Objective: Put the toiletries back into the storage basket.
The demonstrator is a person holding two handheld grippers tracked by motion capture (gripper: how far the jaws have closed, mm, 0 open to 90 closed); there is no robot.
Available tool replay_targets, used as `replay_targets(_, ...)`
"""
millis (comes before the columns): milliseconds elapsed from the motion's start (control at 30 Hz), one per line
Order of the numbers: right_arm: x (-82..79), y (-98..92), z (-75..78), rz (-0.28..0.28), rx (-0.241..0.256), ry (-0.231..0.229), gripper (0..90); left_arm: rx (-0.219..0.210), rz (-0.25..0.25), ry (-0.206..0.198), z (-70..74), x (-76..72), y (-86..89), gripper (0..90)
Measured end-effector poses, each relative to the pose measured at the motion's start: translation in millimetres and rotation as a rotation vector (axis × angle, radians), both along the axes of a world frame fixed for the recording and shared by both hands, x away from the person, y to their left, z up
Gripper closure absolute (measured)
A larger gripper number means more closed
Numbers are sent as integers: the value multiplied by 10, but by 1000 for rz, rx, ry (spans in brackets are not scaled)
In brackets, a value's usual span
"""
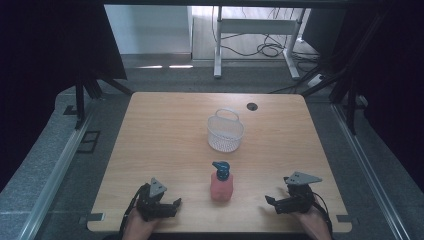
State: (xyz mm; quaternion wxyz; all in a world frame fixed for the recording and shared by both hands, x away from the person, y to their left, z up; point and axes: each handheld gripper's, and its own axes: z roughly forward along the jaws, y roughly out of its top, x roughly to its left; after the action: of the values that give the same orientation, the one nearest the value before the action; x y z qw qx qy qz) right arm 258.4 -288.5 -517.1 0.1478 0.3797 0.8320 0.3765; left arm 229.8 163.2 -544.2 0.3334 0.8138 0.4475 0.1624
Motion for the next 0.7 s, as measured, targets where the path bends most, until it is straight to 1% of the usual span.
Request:
replay_targets(300, -4, 67, 34, 18, 14, 11, 0, 1, 0, 0, 1, 0, 0, 104)
replay_targets(667, -14, 131, 79, 42, 43, 17, 0, 3, -1, 1, 1, 0, 1, 104)
replay_targets(700, -17, 142, 92, 47, 52, 19, 0, 2, -1, 0, 1, 0, 1, 104)
